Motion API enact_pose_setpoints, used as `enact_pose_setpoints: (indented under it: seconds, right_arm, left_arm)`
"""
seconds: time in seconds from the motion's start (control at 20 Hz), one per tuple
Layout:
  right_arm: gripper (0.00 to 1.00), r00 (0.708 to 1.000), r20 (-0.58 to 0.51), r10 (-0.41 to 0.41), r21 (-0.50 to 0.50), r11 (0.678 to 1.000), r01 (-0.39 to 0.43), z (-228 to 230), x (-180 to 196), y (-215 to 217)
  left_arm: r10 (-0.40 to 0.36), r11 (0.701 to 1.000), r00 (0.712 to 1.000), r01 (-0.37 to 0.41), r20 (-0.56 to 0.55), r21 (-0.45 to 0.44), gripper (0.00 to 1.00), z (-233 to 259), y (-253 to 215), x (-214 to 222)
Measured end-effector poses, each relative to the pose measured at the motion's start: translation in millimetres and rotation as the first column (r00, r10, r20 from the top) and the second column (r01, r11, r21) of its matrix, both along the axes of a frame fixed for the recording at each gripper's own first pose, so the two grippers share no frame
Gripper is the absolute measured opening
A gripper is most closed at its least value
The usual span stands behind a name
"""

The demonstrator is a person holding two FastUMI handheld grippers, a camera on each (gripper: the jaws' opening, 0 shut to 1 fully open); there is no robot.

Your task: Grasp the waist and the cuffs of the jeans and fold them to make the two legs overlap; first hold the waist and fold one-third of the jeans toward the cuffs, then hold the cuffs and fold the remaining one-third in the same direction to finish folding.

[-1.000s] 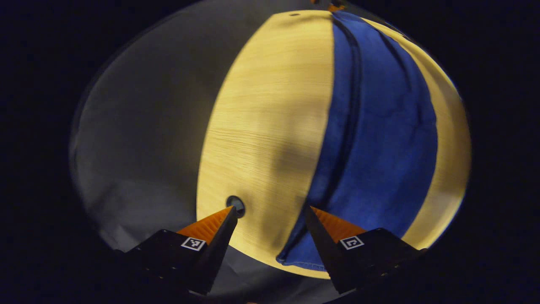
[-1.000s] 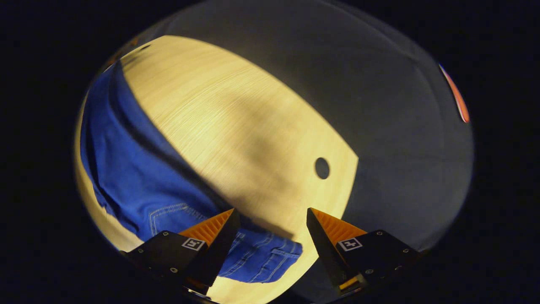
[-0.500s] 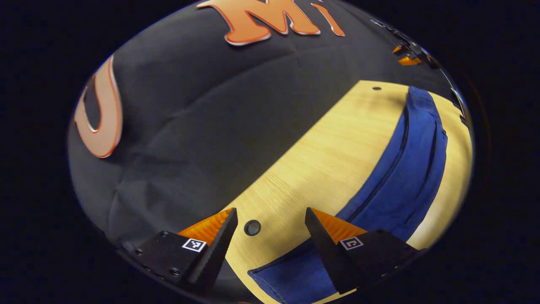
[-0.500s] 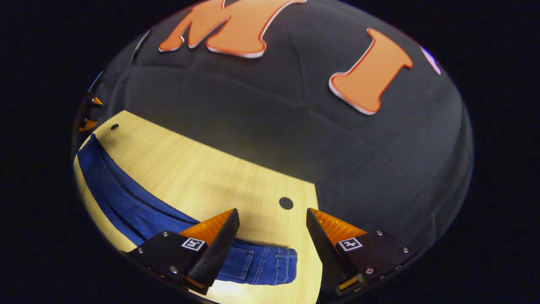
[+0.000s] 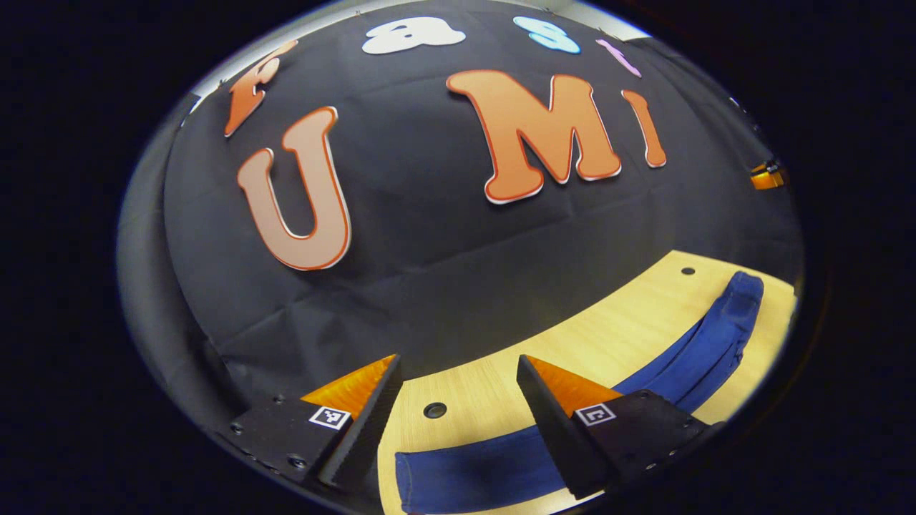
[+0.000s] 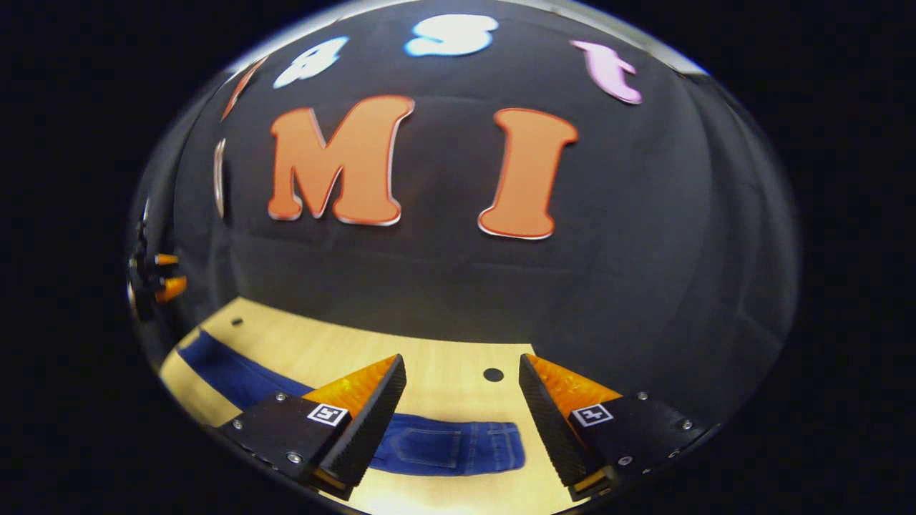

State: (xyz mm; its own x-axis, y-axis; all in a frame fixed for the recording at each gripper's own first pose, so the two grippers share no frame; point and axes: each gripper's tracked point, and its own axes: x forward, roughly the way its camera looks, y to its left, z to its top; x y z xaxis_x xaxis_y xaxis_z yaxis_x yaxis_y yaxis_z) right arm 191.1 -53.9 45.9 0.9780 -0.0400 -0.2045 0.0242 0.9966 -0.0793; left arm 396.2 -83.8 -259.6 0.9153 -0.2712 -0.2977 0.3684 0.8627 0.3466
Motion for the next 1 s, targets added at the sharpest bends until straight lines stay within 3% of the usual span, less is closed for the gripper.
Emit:
enact_pose_setpoints:
  seconds: [0.1, 0.25, 0.45, 0.65, 0.8, 1.0]
  right_arm:
    - [0.98, 0.999, 0.045, -0.011, 0.175, 0.985, 0.002, -0.8, -2.4, -14.8]
    - [0.98, 0.997, 0.040, -0.070, 0.375, 0.926, 0.050, -25.1, -7.4, -43.4]
    - [0.96, 0.989, -0.039, -0.146, 0.472, 0.869, 0.147, -82.5, -13.8, -62.5]
    - [0.96, 0.972, -0.167, -0.168, 0.577, 0.782, 0.234, -144.7, -25.6, -78.5]
    - [0.97, 0.955, -0.255, -0.150, 0.640, 0.714, 0.284, -184.6, -22.5, -81.3]
    - [0.97, 0.918, -0.348, -0.189, 0.676, 0.628, 0.385, -229.5, -8.6, -93.0]
  left_arm:
    - [0.017, 1.000, 1.000, -0.017, 0.016, -0.021, 0.98, 17.1, 1.5, -14.4]
    - [0.062, 0.998, 0.998, -0.061, 0.022, -0.035, 0.98, 21.3, -4.5, -41.2]
    - [0.088, 0.995, 0.996, -0.090, -0.034, -0.037, 0.98, 4.1, -7.6, -66.3]
    - [0.120, 0.990, 0.990, -0.126, -0.075, -0.070, 1.00, -7.4, -7.8, -85.3]
    - [0.139, 0.990, 0.986, -0.141, -0.089, -0.025, 0.98, -16.1, -8.7, -90.7]
    - [0.162, 0.987, 0.982, -0.159, -0.100, 0.040, 0.98, -27.0, -3.6, -99.2]
